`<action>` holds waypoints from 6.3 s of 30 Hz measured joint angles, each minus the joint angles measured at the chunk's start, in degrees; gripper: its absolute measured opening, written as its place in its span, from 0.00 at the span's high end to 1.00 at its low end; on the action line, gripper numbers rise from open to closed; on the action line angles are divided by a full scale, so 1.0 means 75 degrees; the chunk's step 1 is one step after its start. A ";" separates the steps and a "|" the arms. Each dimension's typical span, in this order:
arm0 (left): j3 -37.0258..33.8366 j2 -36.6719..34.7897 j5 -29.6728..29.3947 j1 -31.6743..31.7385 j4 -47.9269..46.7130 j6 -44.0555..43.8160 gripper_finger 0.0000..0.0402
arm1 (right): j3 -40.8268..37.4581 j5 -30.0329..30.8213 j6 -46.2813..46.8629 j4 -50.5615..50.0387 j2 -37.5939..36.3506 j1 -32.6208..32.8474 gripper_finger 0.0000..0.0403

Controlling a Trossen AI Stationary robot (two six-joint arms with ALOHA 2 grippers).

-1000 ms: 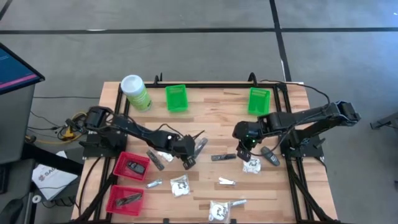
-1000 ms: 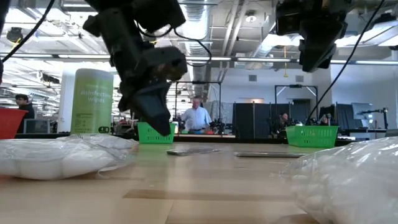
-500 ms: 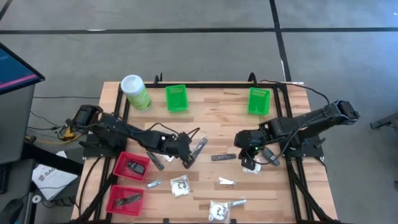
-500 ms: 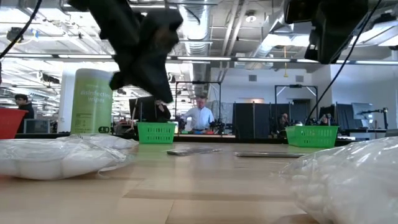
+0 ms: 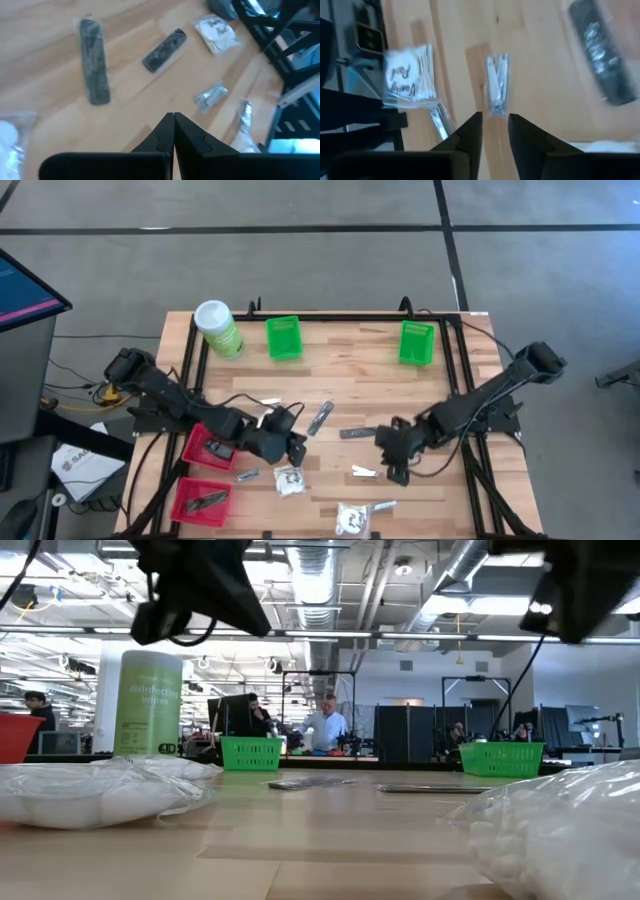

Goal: Pick & Place Travel size toiletries
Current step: Put the silver nail cutter into the top right green basket

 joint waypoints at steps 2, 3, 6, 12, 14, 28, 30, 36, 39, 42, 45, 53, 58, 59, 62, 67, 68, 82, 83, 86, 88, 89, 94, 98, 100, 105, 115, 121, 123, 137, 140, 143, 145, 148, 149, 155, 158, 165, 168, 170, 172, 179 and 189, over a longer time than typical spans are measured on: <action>0.0000 -0.0001 -0.0049 -0.0125 0.0087 -0.0082 1.00 | 0.0099 0.0006 0.0240 -0.0017 0.0351 0.0147 0.73; 0.0000 -0.0001 -0.0062 -0.0191 0.0117 -0.0084 1.00 | 0.0170 0.0019 0.0325 -0.0019 0.0538 0.0198 0.70; 0.0000 -0.0001 -0.0111 -0.0343 0.0143 -0.0084 1.00 | 0.0421 0.0258 0.0522 -0.0059 0.1092 0.0279 0.61; 0.0003 -0.0001 -0.0159 -0.0528 0.0297 0.0235 1.00 | 0.1267 0.0626 0.0207 -0.0402 0.2152 0.0126 0.43; 0.0003 -0.0001 -0.0175 -0.0594 0.0354 0.0239 1.00 | 0.1528 0.0608 0.0052 -0.0706 0.2503 0.0048 0.39; 0.0003 -0.0001 -0.0301 -0.0799 0.0769 0.0477 1.00 | 0.1868 0.0714 -0.1152 -0.0551 0.3588 0.0222 0.33; 0.0003 -0.0001 -0.0342 -0.0820 0.0791 0.0488 1.00 | 0.1856 0.0782 -0.1186 -0.0558 0.3570 0.0209 0.33; 0.0003 -0.0001 -0.0489 -0.0851 0.0811 0.0493 1.00 | 0.1862 0.0398 -0.1224 -0.0162 0.3713 0.0032 0.33; 0.0003 -0.0001 -0.0516 -0.0851 0.0831 0.0493 1.00 | 0.1847 0.0283 -0.1357 -0.0162 0.3800 0.0045 0.33; 0.0003 -0.0001 -0.0516 -0.0853 0.0887 0.0493 1.00 | 0.1864 0.0193 -0.1421 -0.0175 0.3897 0.0078 0.33; 0.0006 0.0001 -0.0513 -0.0862 0.0940 0.0493 1.00 | 0.1877 0.0195 -0.1442 -0.0093 0.3955 0.0078 0.33; 0.0006 0.0001 -0.0516 -0.0862 0.1068 0.0627 1.00 | 0.1868 0.0183 -0.1320 0.0085 0.3964 -0.0044 0.33; 0.0006 0.0001 -0.0544 -0.0862 0.1104 0.0641 1.00 | 0.1868 0.0197 -0.1352 0.0066 0.3969 -0.0097 0.37; 0.0006 0.0001 -0.0547 -0.0859 0.1110 0.0663 1.00 | 0.1868 0.0195 -0.1355 0.0059 0.3969 -0.0116 0.38; 0.0006 0.0001 -0.0591 -0.0859 0.1117 0.0691 1.00 | 0.1862 0.0198 -0.1367 0.0026 0.3969 -0.0143 0.45; 0.0006 0.0001 -0.0698 -0.0859 0.1134 0.0708 1.00 | 0.1850 0.0228 -0.1439 0.0184 0.3977 -0.0152 0.57; 0.0006 0.0001 -0.0717 -0.0859 0.1145 0.0751 1.00 | 0.1850 0.0226 -0.1501 0.0243 0.3984 -0.0158 0.60; 0.0006 0.0001 -0.0737 -0.0859 0.1191 0.0840 1.00 | 0.1879 0.0157 -0.1783 0.0228 0.3941 -0.0248 0.89; 0.0006 0.0001 -0.0735 -0.0859 0.1196 0.0847 1.00 | 0.1877 0.0168 -0.1786 0.0218 0.3961 -0.0248 0.89; 0.0006 0.0001 -0.0737 -0.0859 0.1214 0.0880 1.00 | 0.1872 0.0151 -0.1783 0.0206 0.3955 -0.0248 0.92; 0.0006 0.0001 -0.0735 -0.0859 0.1214 0.0882 1.00 | 0.1874 0.0077 -0.1786 0.0178 0.3950 -0.0249 0.96; 0.0006 0.0001 -0.0736 -0.0859 0.1216 0.0895 1.00 | 0.1871 0.0049 -0.1785 0.0175 0.3948 -0.0252 0.97; 0.0006 0.0001 -0.0735 -0.0859 0.1216 0.0898 1.00 | 0.1871 -0.0002 -0.1783 0.0172 0.3955 -0.0291 0.98; 0.0006 0.0001 -0.0737 -0.0859 0.1216 0.0898 1.00 | 0.1868 -0.0066 -0.1811 0.0153 0.3932 -0.0316 0.99; 0.0006 0.0001 -0.0735 -0.0859 0.1216 0.0898 1.00 | 0.1919 -0.0209 -0.1939 0.0087 0.3935 -0.0369 0.99; 0.0006 0.0001 -0.0737 -0.0859 0.1216 0.0898 1.00 | 0.2371 -0.0326 -0.2481 -0.0782 0.3992 -0.0484 1.00; 0.0006 0.0001 -0.0860 -0.0856 0.1226 0.0898 1.00 | 0.3530 -0.0315 -0.3210 -0.1791 0.3982 -0.0884 1.00; 0.0006 0.0002 -0.0862 -0.0857 0.1234 0.0898 1.00 | 0.4340 -0.0320 -0.3570 -0.2707 0.3975 -0.1517 1.00; 0.0006 0.0002 -0.0893 -0.0856 0.1236 0.0898 1.00 | 0.4623 -0.0315 -0.3689 -0.2984 0.3975 -0.1799 1.00; 0.0006 0.0003 -0.0917 -0.0888 0.1216 0.0838 1.00 | 0.5799 -0.0293 -0.5157 -0.4849 0.3670 -0.4048 1.00; 0.0006 0.0004 -0.0912 -0.0934 0.1216 0.0790 1.00 | 0.5790 -0.0283 -0.5350 -0.5093 0.3427 -0.4669 1.00; 0.0003 0.0004 -0.0915 -0.1045 0.1216 0.0784 1.00 | 0.5793 -0.0281 -0.5403 -0.5167 0.3141 -0.5315 1.00; -0.0001 -0.0028 -0.0973 -0.1178 0.1212 0.0870 1.00 | 0.5793 -0.0280 -0.5455 -0.5146 0.2917 -0.5749 1.00; -0.0006 -0.0293 -0.1595 -0.1533 0.1221 0.1133 1.00 | 0.5793 -0.0280 -0.5485 -0.5032 0.2643 -0.6345 1.00; -0.0006 -0.0459 -0.1910 -0.1680 0.1201 0.1346 1.00 | 0.5793 -0.0280 -0.5499 -0.4965 0.2556 -0.6511 1.00; -0.0006 -0.1841 -0.3293 -0.1866 0.1186 0.2712 1.00 | 0.5793 -0.0308 -0.5503 -0.4637 0.2012 -0.7452 1.00; -0.0006 -0.2524 -0.3417 -0.1524 0.1187 0.3197 1.00 | 0.5793 -0.0385 -0.5528 -0.4449 0.1795 -0.7882 1.00; -0.0006 -0.3505 -0.3240 -0.0326 0.1110 0.4287 1.00 | 0.5732 -0.0706 -0.5883 -0.4042 0.1692 -0.8759 1.00; -0.0006 -0.3607 -0.3046 0.0205 0.1080 0.4444 1.00 | 0.5266 -0.1093 -0.5963 -0.3619 0.1684 -0.9195 1.00; -0.0006 -0.3615 -0.2876 0.0479 0.1070 0.4465 1.00 | 0.4859 -0.1460 -0.5905 -0.3429 0.1696 -0.9553 1.00; -0.0006 -0.3578 -0.2747 0.0688 0.1068 0.4470 1.00 | 0.4406 -0.1805 -0.5809 -0.3168 0.1696 -0.9858 1.00; -0.0006 -0.3255 -0.2594 0.1125 0.0983 0.4482 1.00 | 0.3347 -0.2256 -0.5499 -0.2850 0.1703 -1.0476 1.00; -0.0006 -0.3096 -0.1512 0.1735 0.0919 0.4652 1.00 | 0.2985 -0.1708 -0.4279 -0.3012 0.1699 -1.1086 1.00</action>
